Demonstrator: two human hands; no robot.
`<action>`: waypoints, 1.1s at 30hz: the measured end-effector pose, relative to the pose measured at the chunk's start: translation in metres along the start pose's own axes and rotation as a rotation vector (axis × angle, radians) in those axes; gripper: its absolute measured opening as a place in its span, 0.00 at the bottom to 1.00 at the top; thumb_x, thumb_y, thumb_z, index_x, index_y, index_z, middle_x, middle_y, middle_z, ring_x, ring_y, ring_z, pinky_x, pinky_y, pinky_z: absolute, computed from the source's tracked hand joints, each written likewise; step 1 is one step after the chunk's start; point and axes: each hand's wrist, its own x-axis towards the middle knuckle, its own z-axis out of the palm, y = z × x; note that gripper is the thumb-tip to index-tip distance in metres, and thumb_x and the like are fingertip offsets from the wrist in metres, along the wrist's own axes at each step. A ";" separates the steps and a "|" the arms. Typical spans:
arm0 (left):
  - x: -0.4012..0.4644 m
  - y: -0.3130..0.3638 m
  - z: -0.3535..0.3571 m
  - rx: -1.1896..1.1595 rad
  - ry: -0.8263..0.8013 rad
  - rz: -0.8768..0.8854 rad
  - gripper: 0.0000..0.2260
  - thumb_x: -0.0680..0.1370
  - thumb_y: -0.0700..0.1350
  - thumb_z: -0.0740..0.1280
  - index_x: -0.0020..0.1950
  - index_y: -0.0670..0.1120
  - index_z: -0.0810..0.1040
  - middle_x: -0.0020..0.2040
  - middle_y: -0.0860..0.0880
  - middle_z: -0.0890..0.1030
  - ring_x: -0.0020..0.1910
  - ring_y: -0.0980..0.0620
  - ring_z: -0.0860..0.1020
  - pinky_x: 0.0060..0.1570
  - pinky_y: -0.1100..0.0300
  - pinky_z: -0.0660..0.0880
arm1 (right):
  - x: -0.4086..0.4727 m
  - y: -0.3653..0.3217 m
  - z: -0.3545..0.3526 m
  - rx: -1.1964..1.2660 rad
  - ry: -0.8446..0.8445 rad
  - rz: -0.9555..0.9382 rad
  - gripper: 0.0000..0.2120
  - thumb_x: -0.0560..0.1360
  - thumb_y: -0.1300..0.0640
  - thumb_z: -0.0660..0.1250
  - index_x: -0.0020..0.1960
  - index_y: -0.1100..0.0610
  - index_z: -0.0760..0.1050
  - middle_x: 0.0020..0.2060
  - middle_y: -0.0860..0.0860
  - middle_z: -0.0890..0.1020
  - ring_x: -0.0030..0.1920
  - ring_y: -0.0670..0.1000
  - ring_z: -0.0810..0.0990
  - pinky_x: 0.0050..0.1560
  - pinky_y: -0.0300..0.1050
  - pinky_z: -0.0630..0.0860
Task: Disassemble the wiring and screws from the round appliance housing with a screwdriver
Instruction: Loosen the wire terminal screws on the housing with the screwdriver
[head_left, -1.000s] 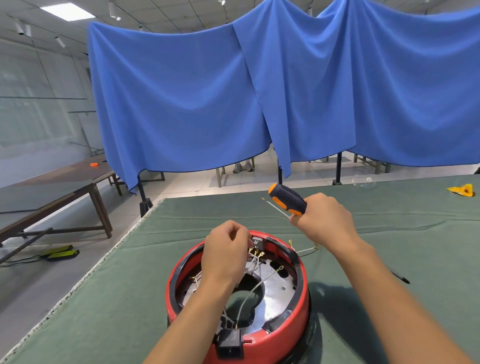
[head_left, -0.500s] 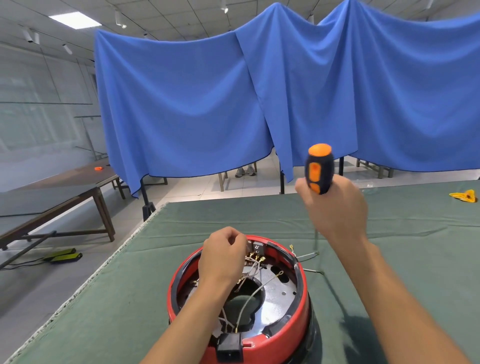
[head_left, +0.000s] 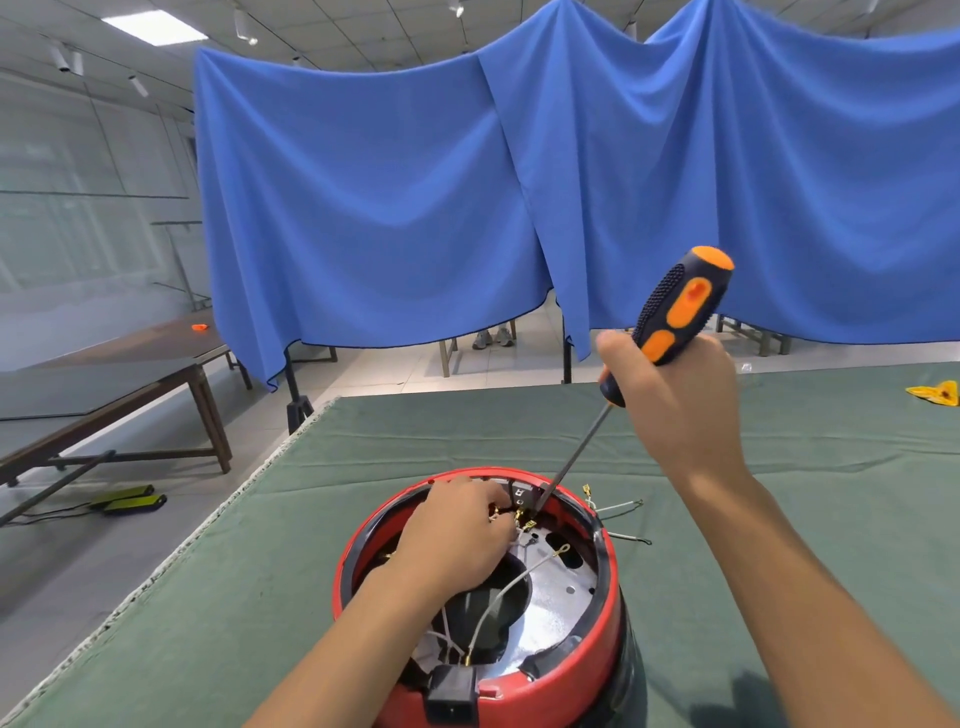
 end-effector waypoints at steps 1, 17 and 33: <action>0.000 0.000 0.001 0.034 -0.008 0.006 0.12 0.78 0.51 0.60 0.58 0.53 0.79 0.55 0.49 0.75 0.56 0.48 0.72 0.55 0.51 0.73 | -0.002 0.000 0.002 -0.014 -0.003 -0.019 0.20 0.66 0.46 0.63 0.28 0.64 0.74 0.25 0.56 0.78 0.31 0.57 0.77 0.35 0.50 0.75; 0.003 0.002 0.016 0.103 0.095 -0.090 0.11 0.75 0.53 0.66 0.47 0.46 0.79 0.57 0.46 0.74 0.62 0.46 0.67 0.57 0.51 0.70 | -0.025 0.007 0.024 -0.037 0.110 -0.211 0.25 0.66 0.43 0.57 0.28 0.65 0.70 0.22 0.60 0.75 0.28 0.60 0.74 0.32 0.51 0.73; 0.005 0.005 0.018 0.092 0.094 -0.059 0.12 0.75 0.49 0.64 0.58 0.52 0.79 0.59 0.47 0.77 0.64 0.43 0.64 0.56 0.51 0.65 | -0.025 0.026 0.028 0.075 0.164 -0.092 0.18 0.64 0.49 0.61 0.30 0.65 0.68 0.25 0.63 0.73 0.28 0.62 0.72 0.30 0.53 0.72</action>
